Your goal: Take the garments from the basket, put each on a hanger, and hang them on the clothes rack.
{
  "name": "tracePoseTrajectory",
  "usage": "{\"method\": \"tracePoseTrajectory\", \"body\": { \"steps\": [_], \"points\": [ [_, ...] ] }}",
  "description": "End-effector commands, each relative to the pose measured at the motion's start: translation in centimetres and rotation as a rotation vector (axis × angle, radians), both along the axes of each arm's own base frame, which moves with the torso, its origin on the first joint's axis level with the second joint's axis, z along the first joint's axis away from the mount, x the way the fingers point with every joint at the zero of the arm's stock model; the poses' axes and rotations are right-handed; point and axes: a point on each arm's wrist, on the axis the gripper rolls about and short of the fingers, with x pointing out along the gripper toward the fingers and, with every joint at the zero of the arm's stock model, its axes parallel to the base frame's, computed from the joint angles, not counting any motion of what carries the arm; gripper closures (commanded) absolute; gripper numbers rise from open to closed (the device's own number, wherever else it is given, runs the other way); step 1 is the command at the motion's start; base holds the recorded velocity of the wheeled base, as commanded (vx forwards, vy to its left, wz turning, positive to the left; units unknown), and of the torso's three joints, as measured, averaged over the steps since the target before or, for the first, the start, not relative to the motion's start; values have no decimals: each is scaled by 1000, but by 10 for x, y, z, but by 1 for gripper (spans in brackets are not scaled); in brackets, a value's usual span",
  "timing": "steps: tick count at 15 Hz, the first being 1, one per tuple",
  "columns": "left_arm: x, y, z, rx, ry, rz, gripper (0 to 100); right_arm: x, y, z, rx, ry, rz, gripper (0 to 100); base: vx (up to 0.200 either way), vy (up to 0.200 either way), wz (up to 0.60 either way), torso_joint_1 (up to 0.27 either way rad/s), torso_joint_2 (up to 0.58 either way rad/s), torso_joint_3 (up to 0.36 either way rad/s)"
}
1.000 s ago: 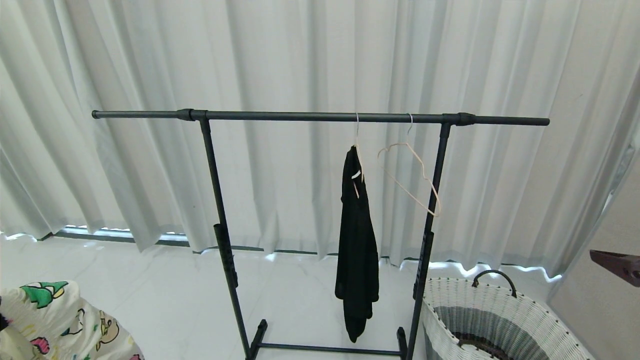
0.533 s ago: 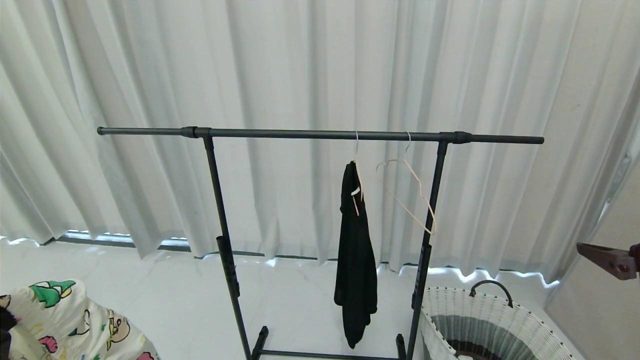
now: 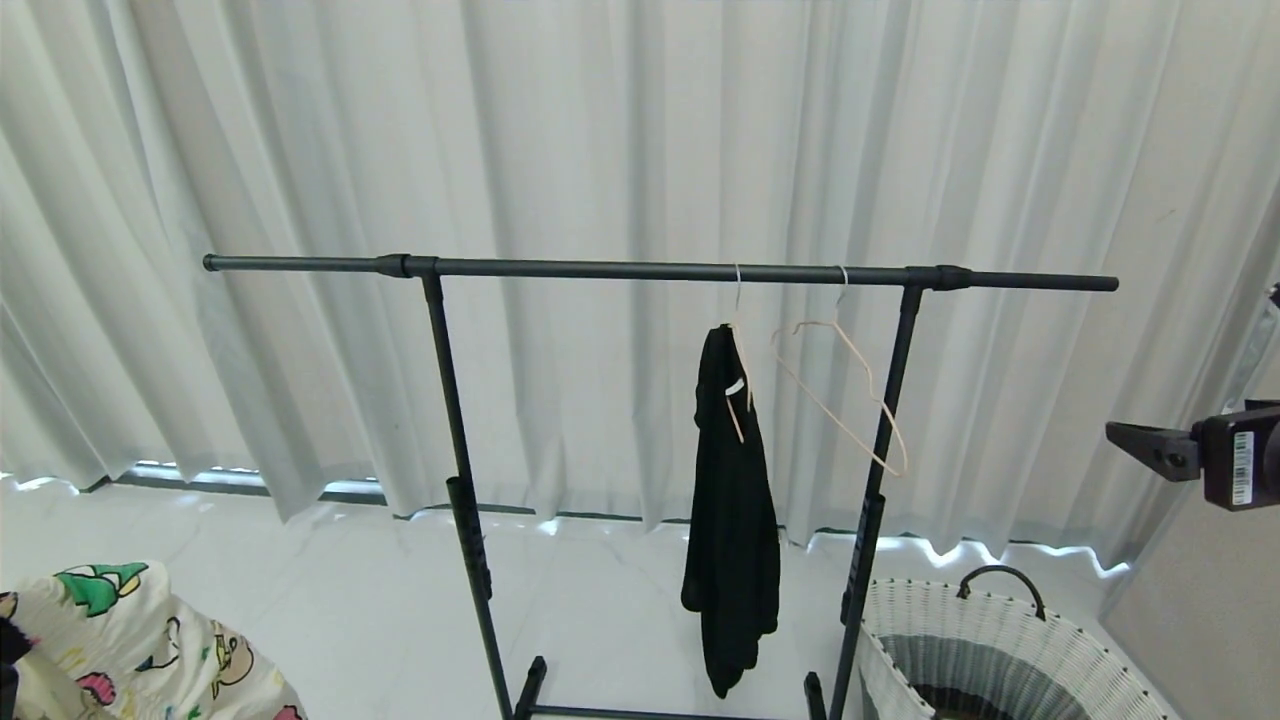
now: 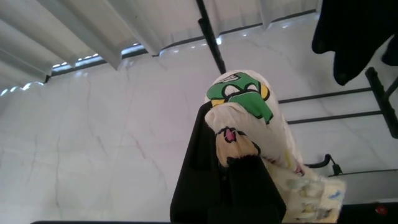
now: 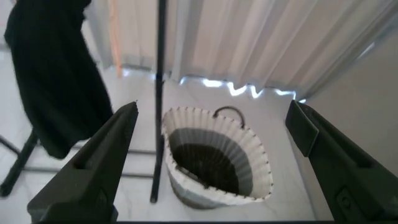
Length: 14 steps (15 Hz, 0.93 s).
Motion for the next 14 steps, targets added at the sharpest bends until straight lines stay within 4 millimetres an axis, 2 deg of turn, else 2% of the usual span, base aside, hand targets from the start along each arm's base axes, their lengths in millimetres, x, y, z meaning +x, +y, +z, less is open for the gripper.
{"method": "tracePoseTrajectory", "body": {
  "steps": [1, 6, 14],
  "points": [
    [0, 0, 0, 0, -2, -2, 100, 11, 2, -3, -9, 26, -8, 0, 0, 0, 0, 0, 0, 0],
    [0, 0, 0, -2, -1, -9, 100, 26, 4, 0, -8, 33, -18, 0, 0, 0, 0, 0, 0, 0],
    [0, -1, 0, 1, 0, -15, 100, 26, 8, 0, 25, 78, 99, 0, 200, 0, 0, 2, -4, 1]
  ]
}}
